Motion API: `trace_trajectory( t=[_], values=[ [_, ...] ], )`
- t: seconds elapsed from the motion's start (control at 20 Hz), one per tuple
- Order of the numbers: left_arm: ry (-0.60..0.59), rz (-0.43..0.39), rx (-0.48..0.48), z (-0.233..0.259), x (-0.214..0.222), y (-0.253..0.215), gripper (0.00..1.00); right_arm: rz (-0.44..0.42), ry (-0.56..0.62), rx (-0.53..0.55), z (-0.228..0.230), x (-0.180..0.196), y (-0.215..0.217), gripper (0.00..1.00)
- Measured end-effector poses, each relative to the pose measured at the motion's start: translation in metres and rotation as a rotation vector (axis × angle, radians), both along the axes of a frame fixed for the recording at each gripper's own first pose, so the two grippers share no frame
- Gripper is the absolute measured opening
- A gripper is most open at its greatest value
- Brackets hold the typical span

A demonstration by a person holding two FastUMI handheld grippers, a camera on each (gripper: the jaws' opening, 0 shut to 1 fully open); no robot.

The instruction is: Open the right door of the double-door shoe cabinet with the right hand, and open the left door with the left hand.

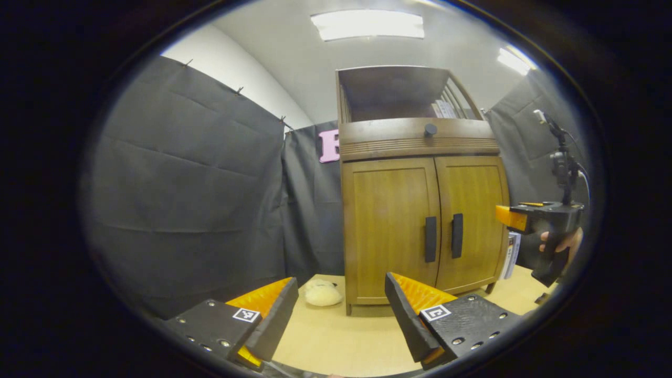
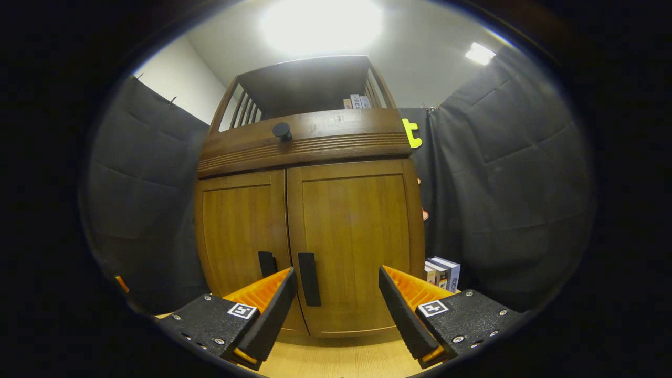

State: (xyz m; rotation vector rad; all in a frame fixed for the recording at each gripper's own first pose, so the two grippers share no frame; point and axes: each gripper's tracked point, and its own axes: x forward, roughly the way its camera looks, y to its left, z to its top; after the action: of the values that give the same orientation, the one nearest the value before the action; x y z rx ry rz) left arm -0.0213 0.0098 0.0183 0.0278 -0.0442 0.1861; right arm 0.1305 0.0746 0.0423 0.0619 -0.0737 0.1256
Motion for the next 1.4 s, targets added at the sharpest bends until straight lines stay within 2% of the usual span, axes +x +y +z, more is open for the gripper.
trace_trajectory(
  t=[0.9,1.25,1.35,1.4],
  values=[
    [0.015,0.138,0.013,0.009,-0.005,0.008,0.95,0.048,0.099,-0.001,-0.036,0.097,0.065,0.93],
    [0.017,0.165,0.018,0.009,-0.004,0.009,0.95,0.059,0.211,0.014,-0.067,0.131,0.078,0.78],
    [0.019,0.168,0.016,0.007,-0.003,0.01,0.95,0.055,0.231,0.005,-0.075,0.137,0.079,0.65],
    [0.021,0.17,0.016,0.008,-0.003,0.011,0.95,0.052,0.236,-0.002,-0.077,0.141,0.077,0.62]
  ],
)
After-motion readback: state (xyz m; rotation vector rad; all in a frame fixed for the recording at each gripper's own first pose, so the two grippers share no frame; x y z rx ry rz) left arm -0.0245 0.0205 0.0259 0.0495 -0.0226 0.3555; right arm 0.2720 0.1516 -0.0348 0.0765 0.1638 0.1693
